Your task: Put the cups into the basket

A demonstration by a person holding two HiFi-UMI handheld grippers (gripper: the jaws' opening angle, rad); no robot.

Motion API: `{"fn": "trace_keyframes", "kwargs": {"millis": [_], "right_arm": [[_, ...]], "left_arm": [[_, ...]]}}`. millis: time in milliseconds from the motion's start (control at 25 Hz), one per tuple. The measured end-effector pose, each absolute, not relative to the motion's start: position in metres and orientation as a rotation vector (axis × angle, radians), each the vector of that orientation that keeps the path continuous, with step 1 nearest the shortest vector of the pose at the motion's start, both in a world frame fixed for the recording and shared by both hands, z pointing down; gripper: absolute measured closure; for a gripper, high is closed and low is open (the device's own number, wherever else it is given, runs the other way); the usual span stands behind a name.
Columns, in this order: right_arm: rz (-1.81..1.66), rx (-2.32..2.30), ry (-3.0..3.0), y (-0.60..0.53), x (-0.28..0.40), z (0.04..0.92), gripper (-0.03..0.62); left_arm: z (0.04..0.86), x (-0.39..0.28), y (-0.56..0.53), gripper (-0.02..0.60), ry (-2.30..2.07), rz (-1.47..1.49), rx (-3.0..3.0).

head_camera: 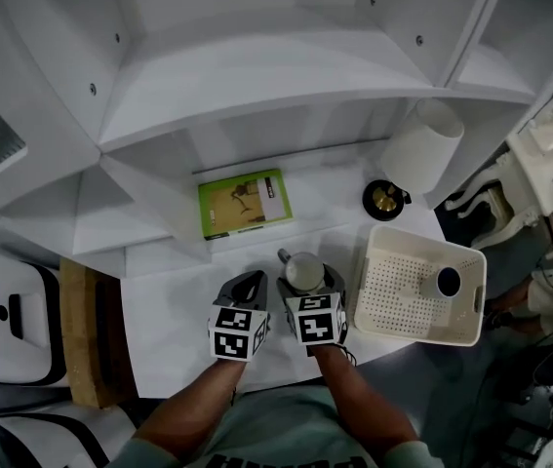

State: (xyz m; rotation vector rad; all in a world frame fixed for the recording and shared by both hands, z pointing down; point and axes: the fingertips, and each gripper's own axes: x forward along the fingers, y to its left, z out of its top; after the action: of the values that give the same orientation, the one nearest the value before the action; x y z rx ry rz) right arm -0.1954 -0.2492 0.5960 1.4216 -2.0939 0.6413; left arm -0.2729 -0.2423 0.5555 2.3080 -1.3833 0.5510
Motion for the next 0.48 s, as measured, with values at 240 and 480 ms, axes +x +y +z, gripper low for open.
{"fn": "trace_keyframes", "kwargs": {"millis": [240, 480], "right_arm": [[0.604, 1.425, -2.188, -0.236, -0.194, 0.551, 0.203], [0.532, 1.458, -2.262, -0.222, -0.169, 0.504, 0.203]], "left_arm": [[0.541, -0.273, -0.229, 0.574, -1.438, 0.515, 2.304], [0.517, -0.244, -0.217, 0.574, -1.421, 0.457, 2.345]]}}
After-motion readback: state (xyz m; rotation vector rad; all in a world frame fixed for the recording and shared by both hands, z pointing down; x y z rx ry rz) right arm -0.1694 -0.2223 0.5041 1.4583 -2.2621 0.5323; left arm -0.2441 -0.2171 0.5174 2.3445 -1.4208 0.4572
